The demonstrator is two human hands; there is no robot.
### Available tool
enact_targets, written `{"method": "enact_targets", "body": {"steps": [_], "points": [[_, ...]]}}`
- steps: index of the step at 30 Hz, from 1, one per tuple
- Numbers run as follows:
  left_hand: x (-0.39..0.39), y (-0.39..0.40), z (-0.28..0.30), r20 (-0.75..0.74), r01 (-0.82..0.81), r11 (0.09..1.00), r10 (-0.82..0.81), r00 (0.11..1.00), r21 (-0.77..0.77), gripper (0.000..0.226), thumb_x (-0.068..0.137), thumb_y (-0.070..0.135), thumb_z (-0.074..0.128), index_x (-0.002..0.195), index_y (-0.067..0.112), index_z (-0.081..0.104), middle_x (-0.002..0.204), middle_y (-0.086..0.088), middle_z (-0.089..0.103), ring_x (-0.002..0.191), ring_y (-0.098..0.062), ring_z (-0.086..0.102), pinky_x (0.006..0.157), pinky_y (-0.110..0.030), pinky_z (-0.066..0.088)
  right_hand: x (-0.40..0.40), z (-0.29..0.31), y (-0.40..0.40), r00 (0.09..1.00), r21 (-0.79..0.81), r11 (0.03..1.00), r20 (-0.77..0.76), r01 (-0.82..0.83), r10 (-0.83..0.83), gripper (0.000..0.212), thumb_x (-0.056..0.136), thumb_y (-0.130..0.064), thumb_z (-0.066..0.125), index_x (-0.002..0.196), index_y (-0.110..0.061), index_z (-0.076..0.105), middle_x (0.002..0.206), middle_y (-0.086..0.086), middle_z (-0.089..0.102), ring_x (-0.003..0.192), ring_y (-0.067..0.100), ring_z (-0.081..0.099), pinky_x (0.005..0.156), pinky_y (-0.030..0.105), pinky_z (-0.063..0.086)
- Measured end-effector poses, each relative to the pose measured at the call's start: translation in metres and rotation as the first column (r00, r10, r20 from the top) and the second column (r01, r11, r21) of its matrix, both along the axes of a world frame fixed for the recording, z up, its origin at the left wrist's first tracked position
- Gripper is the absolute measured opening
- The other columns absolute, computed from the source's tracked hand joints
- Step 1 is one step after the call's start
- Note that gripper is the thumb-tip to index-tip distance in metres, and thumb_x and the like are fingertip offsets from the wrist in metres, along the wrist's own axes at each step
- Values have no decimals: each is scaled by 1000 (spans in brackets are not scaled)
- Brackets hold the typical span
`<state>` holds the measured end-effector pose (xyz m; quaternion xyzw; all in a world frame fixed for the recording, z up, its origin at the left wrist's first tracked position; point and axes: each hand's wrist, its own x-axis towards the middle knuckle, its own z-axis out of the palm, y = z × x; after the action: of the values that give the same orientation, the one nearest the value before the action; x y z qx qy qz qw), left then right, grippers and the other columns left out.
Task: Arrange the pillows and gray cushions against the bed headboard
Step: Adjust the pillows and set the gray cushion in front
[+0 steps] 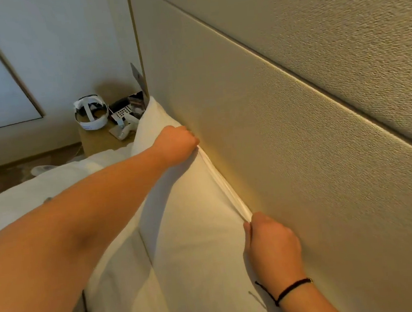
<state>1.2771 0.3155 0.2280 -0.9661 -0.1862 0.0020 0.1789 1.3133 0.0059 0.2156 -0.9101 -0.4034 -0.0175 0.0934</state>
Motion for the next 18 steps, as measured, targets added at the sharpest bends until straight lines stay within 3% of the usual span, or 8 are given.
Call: {"method": "enact_targets", "body": {"steps": [4,7,10,12,15,18], "points": [[-22,-16,-11,183,-200,958,238,954,-207,19,100,28,48,107,18,62,100,-6,66,95,-28,60,68,-38,48,-6,0,1,998,-124,991,21,54,-52,31,100,-30,47,71,-23,36,59,-10,35,51,16,34,47,30,23],[-69,-11,-14,225,-224,925,299,927,-306,30,100,24,46,129,20,54,117,-7,63,104,-30,60,75,-42,50,-11,8,-2,997,-117,992,67,37,-30,23,95,-15,55,74,-20,45,64,-6,43,58,18,41,48,29,26],[-138,-2,-32,-22,-233,929,237,971,-287,37,98,16,47,133,27,54,128,-4,60,109,-25,59,83,-38,49,-37,11,-7,990,132,983,76,-127,118,6,85,-10,67,87,-12,62,79,6,59,69,28,54,57,35,44],[-179,-3,-51,-242,-269,916,200,949,-299,41,98,16,48,136,32,51,139,0,54,119,-23,54,94,-34,44,-70,3,-7,966,206,945,4,-255,260,12,85,-20,70,95,-14,65,83,4,62,73,26,59,60,36,49],[-217,-16,-80,-472,-247,939,108,875,-241,33,98,36,47,129,38,56,142,3,51,121,-24,51,100,-37,40,-134,-29,-6,876,41,930,-324,-365,358,26,95,-41,53,110,-21,60,100,-2,63,90,21,62,73,35,49],[-230,-29,-104,-570,-65,979,-60,819,-196,41,97,32,50,137,32,47,145,2,45,125,-25,45,97,-42,41,-188,-72,-12,791,-212,844,-514,-492,332,43,96,-56,39,121,-22,49,117,1,56,107,23,56,86,35,44]]}}
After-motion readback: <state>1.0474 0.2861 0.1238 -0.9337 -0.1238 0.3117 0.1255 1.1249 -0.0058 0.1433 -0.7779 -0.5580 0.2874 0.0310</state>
